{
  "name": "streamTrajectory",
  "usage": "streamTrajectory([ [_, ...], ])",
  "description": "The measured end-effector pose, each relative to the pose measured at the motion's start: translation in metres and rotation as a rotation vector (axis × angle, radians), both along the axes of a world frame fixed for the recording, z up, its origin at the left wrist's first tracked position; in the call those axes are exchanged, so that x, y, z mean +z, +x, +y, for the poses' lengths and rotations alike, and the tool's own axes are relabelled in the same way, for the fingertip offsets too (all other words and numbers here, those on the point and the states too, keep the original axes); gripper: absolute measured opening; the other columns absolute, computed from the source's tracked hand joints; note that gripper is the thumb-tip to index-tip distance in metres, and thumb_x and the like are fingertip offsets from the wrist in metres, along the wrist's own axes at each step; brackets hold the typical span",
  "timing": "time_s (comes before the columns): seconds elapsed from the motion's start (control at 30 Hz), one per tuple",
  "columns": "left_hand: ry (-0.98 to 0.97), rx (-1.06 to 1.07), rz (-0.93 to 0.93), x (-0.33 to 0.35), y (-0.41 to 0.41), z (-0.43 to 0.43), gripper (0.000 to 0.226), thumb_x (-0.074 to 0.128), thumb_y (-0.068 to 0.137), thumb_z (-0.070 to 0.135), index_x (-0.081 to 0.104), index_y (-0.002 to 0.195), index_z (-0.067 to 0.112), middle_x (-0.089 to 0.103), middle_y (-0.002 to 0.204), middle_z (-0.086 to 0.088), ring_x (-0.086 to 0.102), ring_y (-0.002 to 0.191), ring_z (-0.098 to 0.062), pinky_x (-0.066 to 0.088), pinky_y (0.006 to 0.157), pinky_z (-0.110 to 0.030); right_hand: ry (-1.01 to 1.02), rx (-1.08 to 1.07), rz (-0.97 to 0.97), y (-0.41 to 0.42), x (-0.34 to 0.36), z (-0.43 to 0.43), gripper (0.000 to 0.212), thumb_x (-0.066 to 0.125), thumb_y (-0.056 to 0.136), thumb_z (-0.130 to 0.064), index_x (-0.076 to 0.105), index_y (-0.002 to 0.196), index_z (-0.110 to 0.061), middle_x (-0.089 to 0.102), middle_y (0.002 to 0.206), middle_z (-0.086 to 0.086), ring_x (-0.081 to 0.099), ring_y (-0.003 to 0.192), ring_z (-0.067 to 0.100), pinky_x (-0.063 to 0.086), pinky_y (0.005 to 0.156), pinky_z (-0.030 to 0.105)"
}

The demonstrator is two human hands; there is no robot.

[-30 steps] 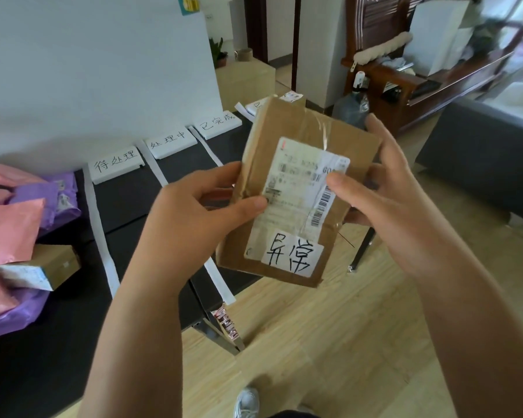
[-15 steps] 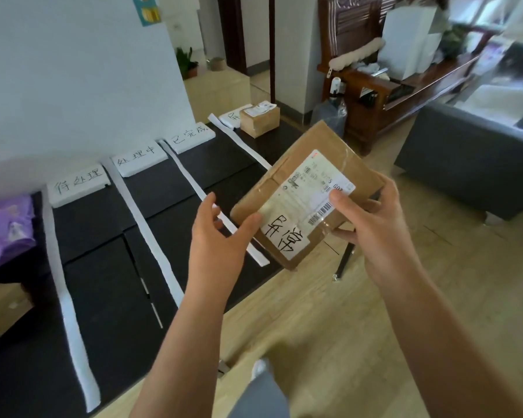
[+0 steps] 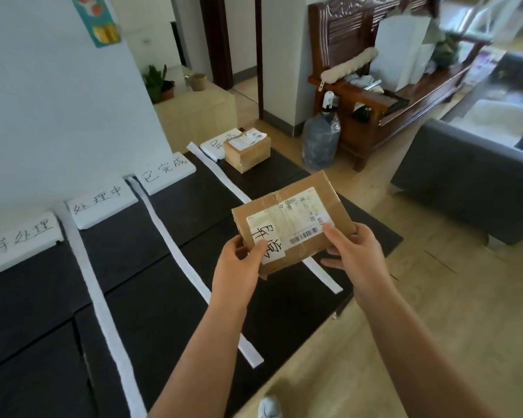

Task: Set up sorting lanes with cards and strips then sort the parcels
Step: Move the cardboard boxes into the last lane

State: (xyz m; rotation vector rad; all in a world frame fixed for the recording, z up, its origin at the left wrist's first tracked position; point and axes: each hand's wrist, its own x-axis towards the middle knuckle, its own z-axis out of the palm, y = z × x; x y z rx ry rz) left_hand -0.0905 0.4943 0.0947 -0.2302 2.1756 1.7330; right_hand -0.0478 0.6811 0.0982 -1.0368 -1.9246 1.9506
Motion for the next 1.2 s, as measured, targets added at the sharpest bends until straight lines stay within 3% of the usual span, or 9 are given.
streamTrajectory([
  [0.1,0.006,0.038,-0.031,-0.008,-0.035,0.019,0.051,0.071,0.086,0.044,0.049,0.128,0.024,0.066,0.109,0.010,0.065,0.096,-0.005,0.050,0.070,-0.021,-0.011,-0.012,-0.034,-0.033,-0.009,0.018,0.042,0.069,0.090,-0.032,0.050,0.125,-0.023,0.066,0.107,-0.001,0.067,0.092,0.012,0.058,0.059,0.023],
  [0.23,-0.026,0.030,-0.048,-0.018,-0.078,0.047,0.047,0.073,0.085,0.042,0.052,0.124,0.026,0.065,0.106,0.013,0.064,0.093,-0.005,0.049,0.067,-0.018,-0.025,-0.047,-0.032,-0.080,-0.023,0.042,0.039,0.069,0.092,-0.027,0.042,0.119,-0.032,0.064,0.107,0.000,0.068,0.093,0.015,0.060,0.065,0.028],
  [0.4,-0.145,0.082,-0.050,-0.038,-0.142,0.090,0.040,0.068,0.090,0.039,0.052,0.125,0.029,0.062,0.103,0.017,0.063,0.083,-0.002,0.044,0.057,-0.014,0.006,0.039,-0.076,-0.156,-0.051,0.077,0.054,0.069,0.092,-0.024,0.041,0.138,-0.027,0.064,0.106,0.000,0.069,0.091,0.016,0.062,0.077,0.037],
  [0.5,-0.187,0.132,-0.078,-0.049,-0.185,0.112,0.044,0.066,0.090,0.040,0.054,0.130,0.026,0.064,0.109,0.012,0.065,0.086,-0.007,0.056,0.064,-0.025,0.071,0.146,-0.118,-0.210,-0.071,0.104,0.051,0.069,0.092,-0.028,0.047,0.138,-0.022,0.060,0.120,0.002,0.066,0.096,0.014,0.061,0.084,0.038],
  [0.6,-0.214,0.168,-0.134,-0.060,-0.225,0.132,0.040,0.062,0.094,0.037,0.057,0.132,0.025,0.066,0.105,0.010,0.065,0.086,-0.010,0.060,0.076,-0.034,0.150,0.270,-0.141,-0.262,-0.091,0.130,0.040,0.069,0.091,-0.031,0.054,0.127,-0.023,0.061,0.116,-0.003,0.065,0.091,0.010,0.060,0.079,0.034],
  [0.77,-0.317,0.246,-0.187,-0.078,-0.285,0.159,0.027,0.055,0.098,0.029,0.061,0.124,0.023,0.065,0.093,0.009,0.065,0.080,-0.015,0.054,0.063,-0.031,0.248,0.440,-0.176,-0.343,-0.117,0.159,0.019,0.068,0.092,-0.034,0.051,0.095,-0.040,0.065,0.098,-0.012,0.066,0.084,0.007,0.055,0.069,0.027],
  [0.93,-0.362,0.323,-0.247,-0.091,-0.317,0.170,0.025,0.049,0.101,0.024,0.056,0.124,0.022,0.060,0.091,0.009,0.062,0.078,-0.014,0.047,0.056,-0.026,0.276,0.530,-0.206,-0.386,-0.137,0.162,0.022,0.066,0.093,-0.035,0.055,0.111,-0.029,0.065,0.095,-0.013,0.066,0.081,0.008,0.052,0.062,0.025],
  [1.03,-0.317,0.321,-0.263,-0.096,-0.328,0.169,0.030,0.045,0.101,0.019,0.057,0.128,0.026,0.059,0.092,0.013,0.060,0.080,-0.011,0.049,0.061,-0.025,0.295,0.564,-0.211,-0.400,-0.145,0.158,0.026,0.063,0.095,-0.031,0.057,0.120,-0.024,0.063,0.095,-0.013,0.062,0.080,0.005,0.046,0.058,0.022],
  [1.2,-0.193,0.307,-0.266,-0.100,-0.338,0.166,0.036,0.043,0.102,0.015,0.052,0.135,0.026,0.057,0.110,0.011,0.050,0.084,-0.003,0.038,0.063,-0.020,0.293,0.578,-0.212,-0.414,-0.148,0.152,0.028,0.060,0.096,-0.024,0.056,0.124,-0.022,0.057,0.085,-0.017,0.054,0.066,0.001,0.040,0.050,0.016],
])
